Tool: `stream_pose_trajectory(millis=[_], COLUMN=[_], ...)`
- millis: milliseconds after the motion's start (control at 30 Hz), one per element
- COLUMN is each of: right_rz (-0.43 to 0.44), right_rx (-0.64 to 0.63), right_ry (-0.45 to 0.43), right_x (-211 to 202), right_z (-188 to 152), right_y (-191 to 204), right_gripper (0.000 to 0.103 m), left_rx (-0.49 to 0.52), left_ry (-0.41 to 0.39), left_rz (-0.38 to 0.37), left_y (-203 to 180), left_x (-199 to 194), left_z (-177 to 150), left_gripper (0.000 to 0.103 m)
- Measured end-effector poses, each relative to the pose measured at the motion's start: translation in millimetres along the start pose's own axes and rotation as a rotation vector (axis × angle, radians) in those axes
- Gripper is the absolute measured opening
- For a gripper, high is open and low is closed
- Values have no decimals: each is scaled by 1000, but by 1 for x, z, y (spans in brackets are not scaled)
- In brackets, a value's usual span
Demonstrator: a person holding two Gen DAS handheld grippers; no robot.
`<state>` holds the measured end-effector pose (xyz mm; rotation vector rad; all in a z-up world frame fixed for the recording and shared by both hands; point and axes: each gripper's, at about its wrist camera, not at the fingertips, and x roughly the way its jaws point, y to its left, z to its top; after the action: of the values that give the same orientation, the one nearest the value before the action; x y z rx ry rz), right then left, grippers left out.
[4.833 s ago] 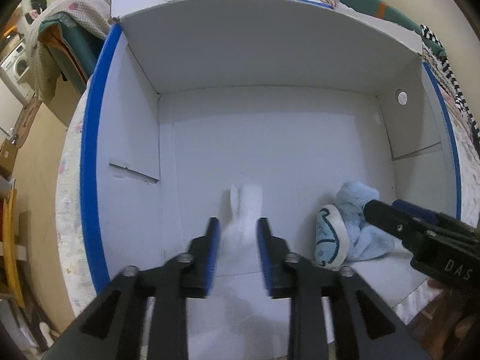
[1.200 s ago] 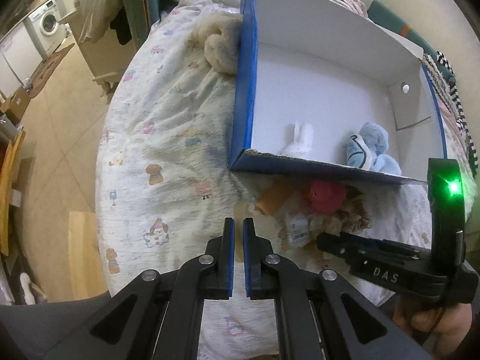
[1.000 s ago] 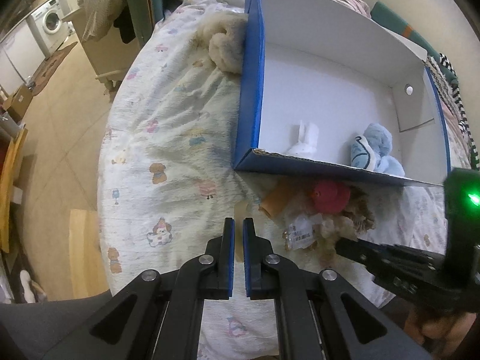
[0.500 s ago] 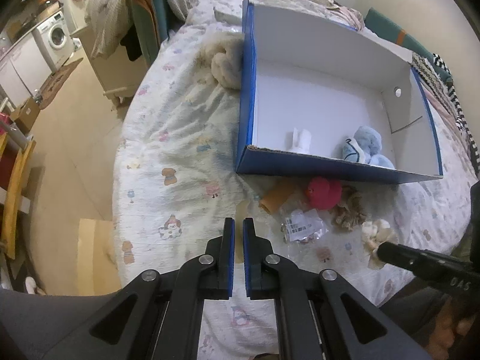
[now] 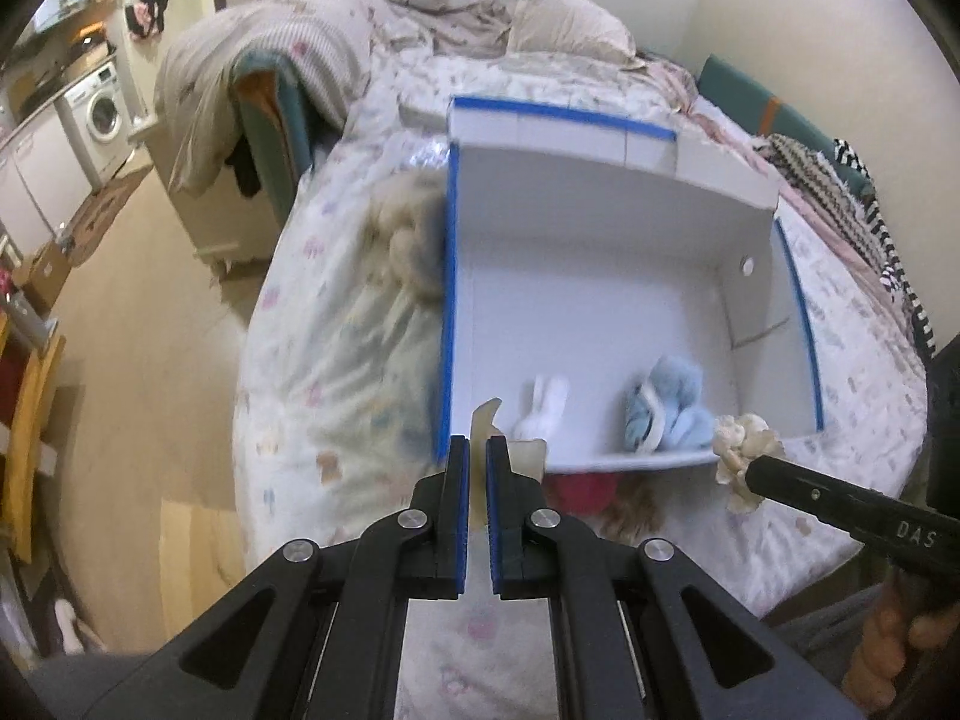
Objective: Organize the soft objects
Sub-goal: 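Grasp the tan pad with the left gripper while the right grasps the cream scrunchie, then lower pad and scrunchie into the box and open both grippers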
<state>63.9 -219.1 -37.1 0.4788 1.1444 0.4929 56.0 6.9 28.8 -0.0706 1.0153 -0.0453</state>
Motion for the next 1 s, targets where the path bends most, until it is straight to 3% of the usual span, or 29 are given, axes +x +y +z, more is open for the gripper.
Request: stream_pose_trajectory(millis=[467,633,1000], right_rz=[-38,-140,-183], right_rx=[-16,-34,24], right_ry=[-69,-114,-17], right_x=[0,16,54], right_z=[61,59,57], right_y=[-1,-16,-41], right_gripper=[15,15,15], left_rx=[94,97,93], left_ry=[-24,9,61], left_rz=[-4,-7,20], left_y=[-41,-47,-52], left_x=[26,53,103], left_z=[52,54,42], left_gripper=[5,5,5])
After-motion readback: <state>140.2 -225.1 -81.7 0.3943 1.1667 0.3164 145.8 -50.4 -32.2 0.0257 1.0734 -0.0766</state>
